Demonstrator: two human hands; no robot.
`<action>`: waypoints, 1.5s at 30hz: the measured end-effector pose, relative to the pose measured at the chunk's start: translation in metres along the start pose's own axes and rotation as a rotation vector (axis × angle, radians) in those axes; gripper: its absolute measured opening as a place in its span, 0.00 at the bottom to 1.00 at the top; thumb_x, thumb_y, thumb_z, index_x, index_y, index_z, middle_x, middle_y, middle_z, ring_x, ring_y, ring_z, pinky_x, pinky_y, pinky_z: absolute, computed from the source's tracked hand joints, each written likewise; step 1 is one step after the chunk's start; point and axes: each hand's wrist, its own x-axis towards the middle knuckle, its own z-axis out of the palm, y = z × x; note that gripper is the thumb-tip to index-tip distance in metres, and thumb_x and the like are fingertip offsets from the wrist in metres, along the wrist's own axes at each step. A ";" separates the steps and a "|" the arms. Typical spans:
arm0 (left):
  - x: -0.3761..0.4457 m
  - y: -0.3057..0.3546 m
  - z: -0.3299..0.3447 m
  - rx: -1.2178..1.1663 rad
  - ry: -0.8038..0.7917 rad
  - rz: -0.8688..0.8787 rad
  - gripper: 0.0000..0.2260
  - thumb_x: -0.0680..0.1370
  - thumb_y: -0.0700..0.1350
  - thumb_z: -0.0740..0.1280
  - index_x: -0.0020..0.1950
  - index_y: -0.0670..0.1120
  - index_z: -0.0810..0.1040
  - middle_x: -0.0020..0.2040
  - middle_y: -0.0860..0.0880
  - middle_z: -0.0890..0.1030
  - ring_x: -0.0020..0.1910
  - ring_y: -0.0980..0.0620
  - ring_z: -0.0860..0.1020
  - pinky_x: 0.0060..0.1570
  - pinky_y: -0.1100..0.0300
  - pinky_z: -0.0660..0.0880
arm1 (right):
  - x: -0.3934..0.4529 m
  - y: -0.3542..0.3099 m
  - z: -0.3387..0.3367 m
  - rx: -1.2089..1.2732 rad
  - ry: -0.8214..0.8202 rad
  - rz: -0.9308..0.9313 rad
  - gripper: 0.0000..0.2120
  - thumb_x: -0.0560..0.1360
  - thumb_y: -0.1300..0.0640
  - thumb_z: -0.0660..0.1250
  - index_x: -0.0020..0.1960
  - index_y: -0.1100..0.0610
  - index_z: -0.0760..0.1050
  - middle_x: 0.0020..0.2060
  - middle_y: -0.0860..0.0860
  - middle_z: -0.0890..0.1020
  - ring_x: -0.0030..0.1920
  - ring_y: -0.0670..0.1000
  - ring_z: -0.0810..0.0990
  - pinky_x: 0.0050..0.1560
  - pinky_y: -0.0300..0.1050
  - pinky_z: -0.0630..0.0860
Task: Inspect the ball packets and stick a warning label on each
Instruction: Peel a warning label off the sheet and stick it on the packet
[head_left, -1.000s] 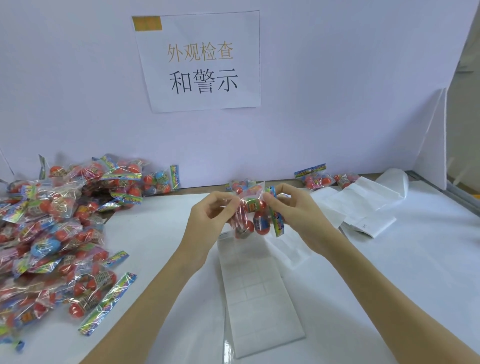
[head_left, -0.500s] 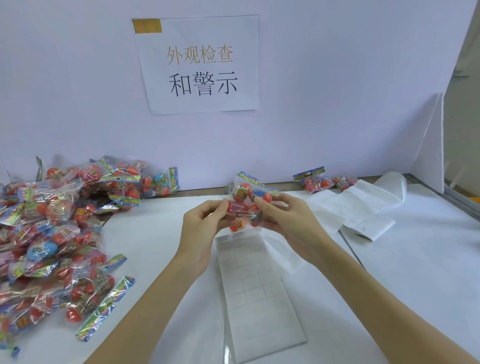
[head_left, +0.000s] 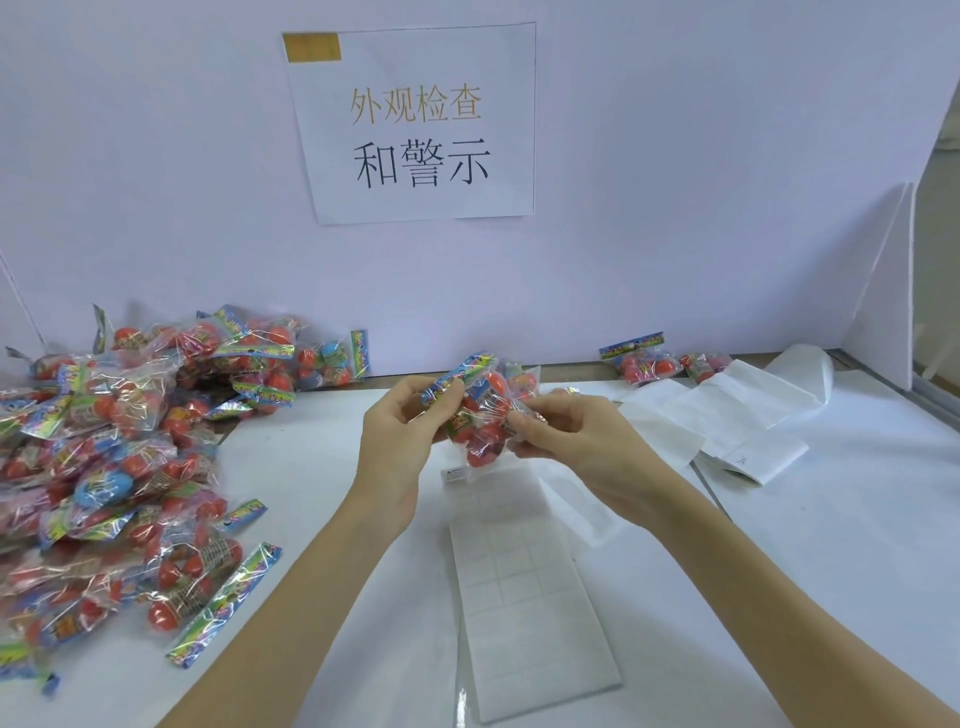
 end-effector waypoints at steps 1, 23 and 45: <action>-0.001 -0.001 0.002 0.007 0.017 0.014 0.09 0.79 0.43 0.74 0.57 0.41 0.84 0.51 0.43 0.87 0.47 0.46 0.85 0.50 0.56 0.83 | 0.001 0.002 0.000 0.011 0.011 -0.003 0.07 0.80 0.55 0.73 0.54 0.57 0.87 0.46 0.56 0.88 0.49 0.51 0.86 0.59 0.45 0.82; 0.003 -0.015 -0.012 0.758 -0.134 0.492 0.06 0.79 0.38 0.72 0.51 0.49 0.86 0.53 0.47 0.71 0.47 0.63 0.76 0.51 0.76 0.70 | 0.002 0.023 -0.008 -0.827 0.069 -0.175 0.03 0.80 0.58 0.73 0.49 0.57 0.83 0.39 0.43 0.82 0.45 0.50 0.80 0.51 0.45 0.76; 0.002 -0.028 -0.006 0.798 -0.198 0.570 0.07 0.82 0.43 0.70 0.48 0.41 0.85 0.54 0.58 0.67 0.52 0.69 0.73 0.50 0.78 0.68 | 0.000 0.023 -0.008 -0.836 0.168 -0.540 0.09 0.78 0.63 0.75 0.55 0.55 0.88 0.52 0.48 0.86 0.54 0.53 0.83 0.56 0.53 0.79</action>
